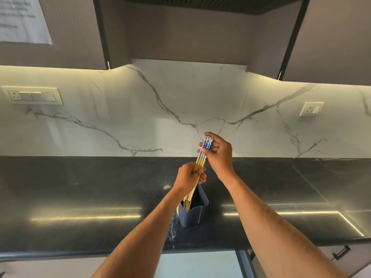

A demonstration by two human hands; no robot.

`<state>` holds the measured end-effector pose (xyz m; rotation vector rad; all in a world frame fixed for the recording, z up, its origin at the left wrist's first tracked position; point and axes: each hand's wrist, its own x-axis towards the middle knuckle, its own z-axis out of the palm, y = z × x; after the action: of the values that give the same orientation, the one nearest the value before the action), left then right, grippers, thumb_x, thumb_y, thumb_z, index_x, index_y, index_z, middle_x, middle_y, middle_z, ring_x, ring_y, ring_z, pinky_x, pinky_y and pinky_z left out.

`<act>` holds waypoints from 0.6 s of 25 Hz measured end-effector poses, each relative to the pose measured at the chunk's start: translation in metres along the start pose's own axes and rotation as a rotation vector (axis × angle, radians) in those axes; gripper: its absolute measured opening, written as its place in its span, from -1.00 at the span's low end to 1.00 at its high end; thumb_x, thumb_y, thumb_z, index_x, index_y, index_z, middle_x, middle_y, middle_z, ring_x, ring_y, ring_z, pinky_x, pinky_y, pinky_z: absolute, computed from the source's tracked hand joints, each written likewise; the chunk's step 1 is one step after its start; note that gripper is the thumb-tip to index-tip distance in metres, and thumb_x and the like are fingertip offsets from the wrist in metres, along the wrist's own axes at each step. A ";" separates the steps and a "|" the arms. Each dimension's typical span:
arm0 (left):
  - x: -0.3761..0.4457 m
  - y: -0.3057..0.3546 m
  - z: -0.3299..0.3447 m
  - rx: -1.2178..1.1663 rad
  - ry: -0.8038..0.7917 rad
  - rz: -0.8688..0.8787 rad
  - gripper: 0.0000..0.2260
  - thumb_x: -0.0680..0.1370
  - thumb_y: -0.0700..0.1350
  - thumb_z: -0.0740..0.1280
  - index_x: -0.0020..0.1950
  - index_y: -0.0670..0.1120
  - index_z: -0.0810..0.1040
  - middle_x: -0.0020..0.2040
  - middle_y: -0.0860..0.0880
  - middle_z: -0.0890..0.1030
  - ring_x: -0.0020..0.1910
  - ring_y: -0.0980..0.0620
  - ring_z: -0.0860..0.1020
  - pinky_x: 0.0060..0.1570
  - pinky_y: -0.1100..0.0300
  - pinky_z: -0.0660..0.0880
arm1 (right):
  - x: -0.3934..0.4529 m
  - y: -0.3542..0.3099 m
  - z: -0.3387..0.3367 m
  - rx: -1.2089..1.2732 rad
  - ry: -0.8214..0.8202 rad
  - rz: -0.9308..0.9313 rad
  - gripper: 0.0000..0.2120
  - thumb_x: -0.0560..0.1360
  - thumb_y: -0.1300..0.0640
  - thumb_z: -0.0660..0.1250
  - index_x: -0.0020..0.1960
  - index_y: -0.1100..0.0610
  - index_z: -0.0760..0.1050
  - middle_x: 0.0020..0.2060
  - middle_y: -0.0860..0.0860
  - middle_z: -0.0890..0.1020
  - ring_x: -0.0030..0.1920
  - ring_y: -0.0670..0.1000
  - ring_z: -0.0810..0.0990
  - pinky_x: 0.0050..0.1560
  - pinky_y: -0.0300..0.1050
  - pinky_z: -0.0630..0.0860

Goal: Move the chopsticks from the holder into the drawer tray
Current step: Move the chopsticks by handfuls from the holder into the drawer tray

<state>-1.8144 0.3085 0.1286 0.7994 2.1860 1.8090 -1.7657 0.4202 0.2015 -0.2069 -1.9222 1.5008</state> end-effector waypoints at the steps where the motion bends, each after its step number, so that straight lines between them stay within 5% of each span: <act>1: -0.006 0.004 -0.001 -0.006 -0.006 -0.002 -0.84 0.64 -0.32 0.22 -0.03 -0.19 0.58 -0.27 -0.08 0.68 -0.29 0.00 0.68 -0.19 0.16 0.66 | -0.006 -0.005 -0.001 0.004 0.002 -0.001 -0.52 0.48 0.52 0.36 0.33 0.20 0.54 0.05 0.20 0.71 0.02 0.05 0.74 0.00 0.05 0.70; 15: -0.129 0.049 -0.022 0.001 -0.167 -0.157 -0.85 0.64 -0.27 0.29 0.07 -0.35 0.60 -0.10 -0.29 0.70 -0.16 -0.15 0.70 0.00 -0.02 0.67 | -0.095 -0.055 -0.027 0.111 0.066 0.058 -0.54 0.44 0.47 0.45 0.28 0.14 0.58 -0.05 0.08 0.75 -0.12 0.01 0.76 -0.10 -0.08 0.71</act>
<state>-1.7036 0.2286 0.1568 0.7281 2.0812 1.6061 -1.6623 0.3757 0.2154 -0.2609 -1.7896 1.6137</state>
